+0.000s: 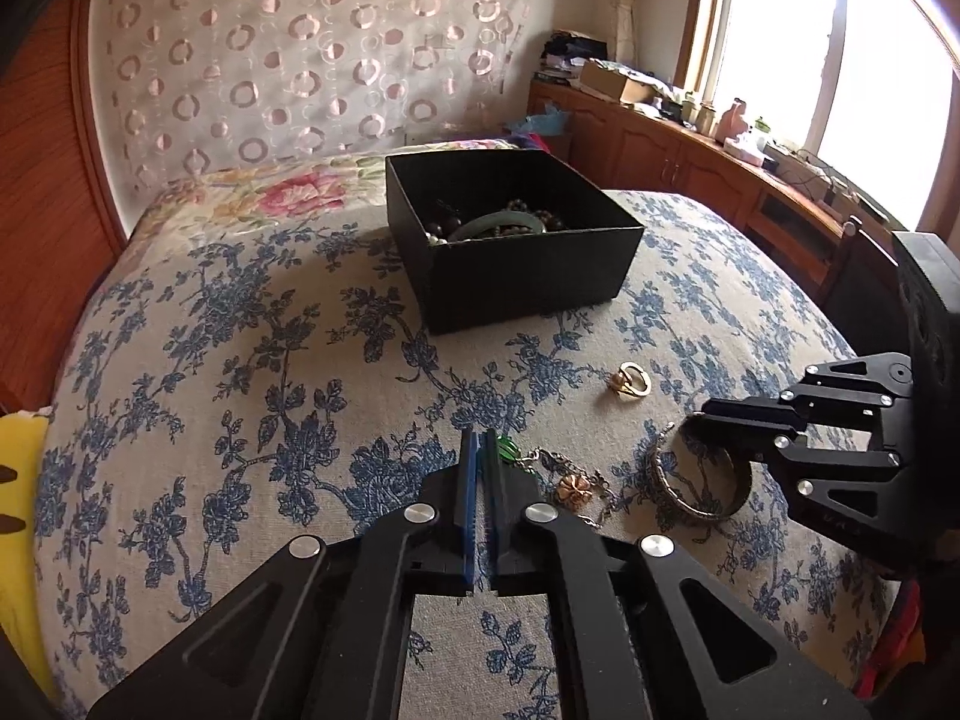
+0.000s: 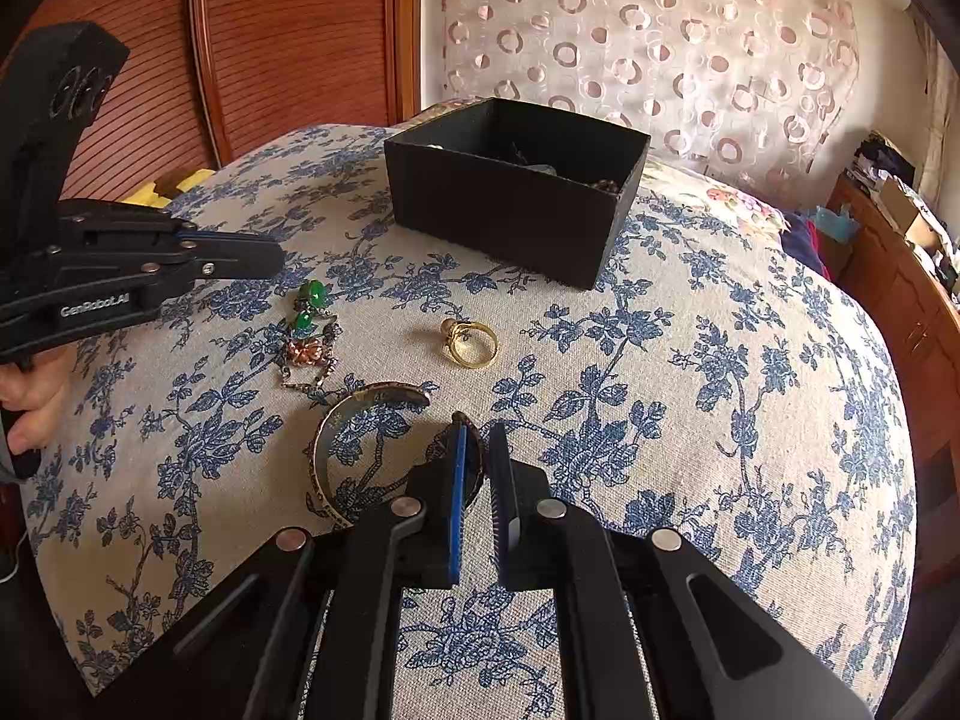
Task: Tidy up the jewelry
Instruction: 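Grasp the metal bangle with the right tool while the left tool grasps the green earrings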
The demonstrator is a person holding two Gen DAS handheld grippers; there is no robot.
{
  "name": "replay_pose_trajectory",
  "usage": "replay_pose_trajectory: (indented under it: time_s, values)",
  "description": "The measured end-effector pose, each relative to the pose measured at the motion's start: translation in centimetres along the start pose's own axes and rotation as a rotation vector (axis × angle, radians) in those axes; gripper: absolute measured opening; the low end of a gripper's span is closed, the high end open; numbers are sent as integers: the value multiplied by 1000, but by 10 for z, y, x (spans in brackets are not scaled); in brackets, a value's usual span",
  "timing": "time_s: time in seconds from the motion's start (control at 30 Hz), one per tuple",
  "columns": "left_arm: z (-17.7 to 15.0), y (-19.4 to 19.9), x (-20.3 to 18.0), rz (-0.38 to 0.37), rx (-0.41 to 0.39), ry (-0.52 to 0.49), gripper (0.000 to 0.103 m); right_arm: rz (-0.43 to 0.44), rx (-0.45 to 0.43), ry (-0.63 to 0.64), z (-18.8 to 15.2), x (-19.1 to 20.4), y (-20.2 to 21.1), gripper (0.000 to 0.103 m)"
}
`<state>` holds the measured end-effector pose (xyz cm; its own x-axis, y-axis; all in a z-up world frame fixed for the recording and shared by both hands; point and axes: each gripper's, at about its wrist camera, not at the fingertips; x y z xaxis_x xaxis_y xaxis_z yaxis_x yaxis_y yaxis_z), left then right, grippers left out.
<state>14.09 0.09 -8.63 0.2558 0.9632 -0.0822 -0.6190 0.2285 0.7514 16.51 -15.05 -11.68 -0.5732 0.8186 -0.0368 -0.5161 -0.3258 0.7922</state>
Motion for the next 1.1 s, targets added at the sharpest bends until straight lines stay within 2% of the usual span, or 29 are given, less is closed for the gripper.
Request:
replay_pose_trajectory:
  time_s: [0.07, 0.1, 0.37, 0.63, 0.73, 0.83, 0.93, 1.1]
  values:
    - [2, -3, -1, 2, 1, 2, 22, 0, 0, 0, 0, 0, 0, 8]
    - [3, -6, -1, -4, 4, 3, 24, 0, 0, 0, 0, 0, 0, 8]
    - [3, -24, -6, -17, 48, 11, 24, 0, 0, 0, 0, 0, 0, 8]
    - [2, -27, -18, 36, 32, -42, 27, 0, 0, 0, 0, 1, 0, 8]
    - [6, -29, -14, 44, 34, -33, 27, -2, 0, 1, 0, 1, 0, 8]
    - [8, -31, -9, 49, 38, -9, 25, -2, -1, 1, 0, 0, 0, 8]
    - [7, -30, -5, 28, 39, -4, 8, -2, -1, 1, 0, 0, 0, 9]
    - [7, -29, -5, 23, 39, -6, 6, -1, -1, 1, 0, 0, 0, 8]
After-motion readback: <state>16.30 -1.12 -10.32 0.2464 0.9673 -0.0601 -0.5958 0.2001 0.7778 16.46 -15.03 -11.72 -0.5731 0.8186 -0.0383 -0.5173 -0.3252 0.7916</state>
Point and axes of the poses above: each gripper's, at about its wrist camera, not at the fingertips, and y roughly against the way its jaws point, x to its left, z to its top, and after that the axes turned 2 degrees about x, right-handed
